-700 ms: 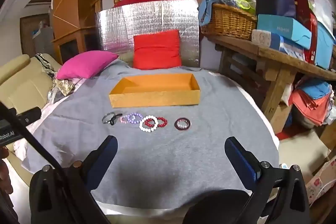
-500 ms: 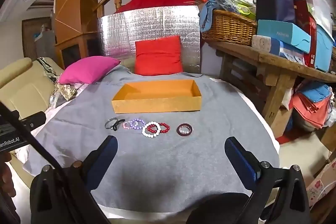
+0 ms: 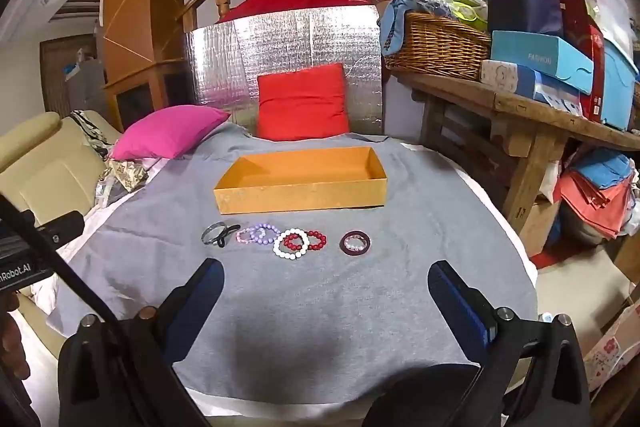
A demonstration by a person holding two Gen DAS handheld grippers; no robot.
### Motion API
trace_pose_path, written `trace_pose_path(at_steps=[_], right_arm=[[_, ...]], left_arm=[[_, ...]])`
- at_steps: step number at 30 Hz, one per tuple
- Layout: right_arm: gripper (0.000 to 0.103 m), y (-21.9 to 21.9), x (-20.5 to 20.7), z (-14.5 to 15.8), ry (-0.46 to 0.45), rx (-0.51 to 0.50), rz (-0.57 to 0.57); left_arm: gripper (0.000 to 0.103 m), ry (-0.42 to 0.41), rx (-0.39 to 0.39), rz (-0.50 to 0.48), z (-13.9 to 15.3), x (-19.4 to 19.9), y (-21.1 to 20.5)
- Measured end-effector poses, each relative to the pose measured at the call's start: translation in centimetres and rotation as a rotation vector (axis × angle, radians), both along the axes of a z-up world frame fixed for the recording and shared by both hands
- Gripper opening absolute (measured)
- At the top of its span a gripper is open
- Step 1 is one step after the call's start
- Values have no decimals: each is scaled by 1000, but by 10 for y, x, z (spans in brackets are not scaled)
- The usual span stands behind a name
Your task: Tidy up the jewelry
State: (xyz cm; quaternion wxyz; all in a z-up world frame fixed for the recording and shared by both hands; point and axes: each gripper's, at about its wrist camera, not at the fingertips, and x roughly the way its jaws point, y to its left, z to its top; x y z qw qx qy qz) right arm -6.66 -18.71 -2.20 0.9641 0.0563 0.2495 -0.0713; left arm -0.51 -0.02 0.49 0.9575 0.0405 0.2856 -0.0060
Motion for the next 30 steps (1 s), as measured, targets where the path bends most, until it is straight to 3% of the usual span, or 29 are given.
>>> trace_pose_path(at_steps=[30], right_arm=[[103, -2, 7, -11, 53, 16, -14]], left_arm=[[103, 20, 8, -4, -10, 4, -4]])
